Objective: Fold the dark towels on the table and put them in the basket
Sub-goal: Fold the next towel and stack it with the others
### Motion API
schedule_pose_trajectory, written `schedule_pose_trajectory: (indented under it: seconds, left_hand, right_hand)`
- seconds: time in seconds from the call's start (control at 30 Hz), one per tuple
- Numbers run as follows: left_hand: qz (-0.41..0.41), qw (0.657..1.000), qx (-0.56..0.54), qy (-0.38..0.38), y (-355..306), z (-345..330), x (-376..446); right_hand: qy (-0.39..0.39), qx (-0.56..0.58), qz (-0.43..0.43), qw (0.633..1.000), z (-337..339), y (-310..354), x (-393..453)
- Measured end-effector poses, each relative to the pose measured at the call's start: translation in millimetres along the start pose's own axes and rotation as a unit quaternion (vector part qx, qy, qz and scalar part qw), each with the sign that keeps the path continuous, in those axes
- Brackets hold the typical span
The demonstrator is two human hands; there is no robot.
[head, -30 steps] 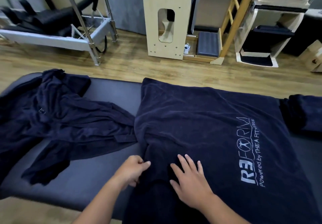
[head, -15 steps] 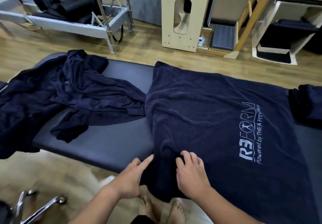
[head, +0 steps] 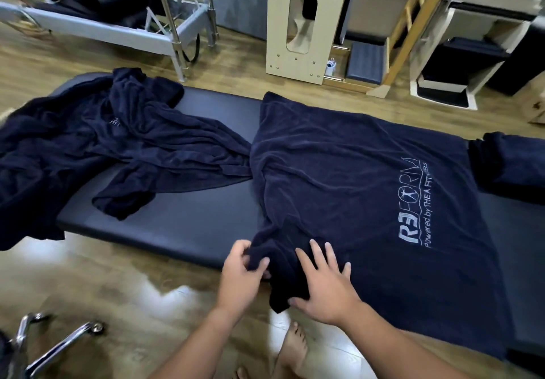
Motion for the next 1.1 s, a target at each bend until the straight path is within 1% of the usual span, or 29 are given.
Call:
schedule_pose_trajectory:
  seconds: [0.03,0.13,0.17,0.23,0.3,0.4,0.47,0.57,0.6,0.63,0.67,0.73,0.77,0.8,0.83,0.87,0.9,0.93,0.97,1.0,1.07,1.1]
  left_hand:
    - [0.006,1.000,0.005,0.018,1.5,-3.1,-1.1]
    - [0.024,0.988,0.127,0.080,13.3,-11.6,3.5]
    - [0.030,0.982,0.169,0.080,15.0,-11.8,5.9]
    - [0.032,0.976,0.214,0.038,13.8,-9.7,13.4]
    - [0.053,0.977,0.207,0.007,10.2,-7.0,20.8]
    - [0.037,0.975,0.216,0.022,1.7,-4.3,28.9]
    - [0.018,0.962,0.272,0.018,-3.4,4.2,31.2]
    - [0.014,0.916,0.400,-0.017,-13.2,37.7,30.8]
    - [-0.003,0.899,0.437,-0.035,-16.6,54.9,30.7]
    - [-0.036,0.885,0.460,-0.059,-20.3,74.7,30.9]
    - [-0.092,0.871,0.474,-0.088,-26.8,94.8,28.4]
    - [-0.217,0.830,0.496,-0.134,-33.3,128.3,19.0]
    - [-0.247,0.815,0.504,-0.143,-30.7,138.6,13.5]
    - [-0.253,0.808,0.515,-0.133,-23.4,144.2,8.0]
    - [-0.255,0.800,0.532,-0.106,-12.0,143.7,1.7]
    - [-0.276,0.781,0.556,-0.070,0.4,138.0,-6.3]
    - [-0.312,0.753,0.578,-0.016,12.9,128.9,-15.4]
    - [-0.359,0.719,0.594,0.032,25.6,120.2,-24.0]
    - [-0.390,0.696,0.599,0.061,32.4,116.5,-27.4]
    - [-0.392,0.695,0.600,0.056,32.7,119.8,-23.8]
    - [-0.334,0.746,0.576,-0.017,18.7,136.9,-10.7]
    - [-0.313,0.757,0.572,-0.046,9.9,144.6,-7.1]
  right_hand:
    - [-0.004,-0.004,-0.010,1.000,-3.2,1.3,0.3]
    - [-0.019,0.037,-0.030,0.999,-0.4,3.5,4.2]
    - [-0.021,0.058,-0.033,0.998,1.6,3.7,5.3]
    - [-0.024,0.086,-0.034,0.995,5.4,1.0,5.7]
    - [-0.029,0.100,-0.035,0.994,8.5,-2.6,2.5]
    - [-0.038,0.104,-0.042,0.993,8.0,-6.3,-5.3]
    - [-0.036,0.104,-0.047,0.993,4.5,-7.6,-9.1]
    - [-0.031,0.130,-0.078,0.988,2.2,-10.0,-11.4]
    - [-0.034,0.143,-0.099,0.984,3.0,-13.2,-11.1]
    - [-0.036,0.152,-0.121,0.980,4.3,-16.5,-9.3]
    - [-0.035,0.150,-0.144,0.978,4.6,-20.9,-7.2]
    - [-0.025,0.128,-0.175,0.976,3.9,-27.2,-0.7]
    - [-0.020,0.120,-0.185,0.975,3.6,-29.9,2.3]
    - [-0.018,0.117,-0.193,0.974,3.3,-30.4,4.4]
    - [-0.016,0.116,-0.201,0.973,2.9,-29.2,5.0]
    - [-0.015,0.113,-0.209,0.971,2.4,-26.6,4.5]
    - [-0.016,0.110,-0.214,0.971,1.3,-24.2,4.3]
    - [-0.017,0.105,-0.215,0.971,-0.2,-22.6,3.8]
    - [-0.021,0.097,-0.211,0.972,-2.2,-21.7,3.2]
    - [-0.024,0.087,-0.204,0.975,-4.7,-21.1,1.7]
    - [-0.028,0.067,-0.182,0.981,-10.4,-19.2,-3.5]
    - [-0.027,0.056,-0.169,0.984,-13.8,-18.4,-5.1]
Point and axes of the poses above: each hand's wrist, its own x-axis towards the middle knuckle, its own z-axis out of the back of the hand, y = z × x, the point moved 5 cm from there along x, towards the middle knuckle, and after that the axes turned 3 degrees about x, right-handed, at the moved point
